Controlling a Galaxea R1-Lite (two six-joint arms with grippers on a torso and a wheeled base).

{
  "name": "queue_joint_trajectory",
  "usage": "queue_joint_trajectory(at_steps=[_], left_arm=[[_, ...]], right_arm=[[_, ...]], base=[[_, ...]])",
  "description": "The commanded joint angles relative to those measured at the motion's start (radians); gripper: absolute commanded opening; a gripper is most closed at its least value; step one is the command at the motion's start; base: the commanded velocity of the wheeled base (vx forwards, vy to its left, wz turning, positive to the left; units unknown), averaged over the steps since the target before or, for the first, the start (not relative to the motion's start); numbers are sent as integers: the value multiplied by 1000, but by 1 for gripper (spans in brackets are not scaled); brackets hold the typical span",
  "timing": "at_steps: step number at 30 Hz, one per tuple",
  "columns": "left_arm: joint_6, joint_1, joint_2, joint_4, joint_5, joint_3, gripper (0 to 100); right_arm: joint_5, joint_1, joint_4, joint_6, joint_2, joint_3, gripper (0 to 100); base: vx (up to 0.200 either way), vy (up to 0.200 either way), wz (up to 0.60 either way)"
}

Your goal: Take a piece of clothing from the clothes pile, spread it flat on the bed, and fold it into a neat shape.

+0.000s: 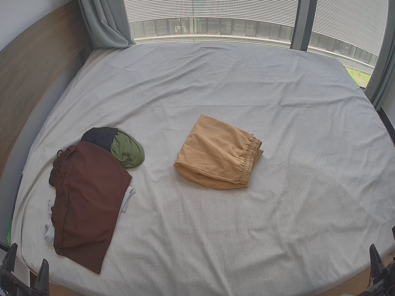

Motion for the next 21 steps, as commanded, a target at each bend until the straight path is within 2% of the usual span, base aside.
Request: queue_joint_trajectory(at_steps=[1, 8, 21], left_arm=[[0, 0, -9, 0, 1, 18, 100], [0, 0, -11, 0, 1, 18, 100], [0, 0, -9, 0, 1, 18, 100]], right_arm=[[-119, 0, 36, 60, -12, 18, 100], [-55, 0, 41, 0, -9, 16, 100], [-52, -1, 41, 3, -10, 16, 100]], base=[[0, 0, 0], [0, 0, 0], [0, 0, 0]])
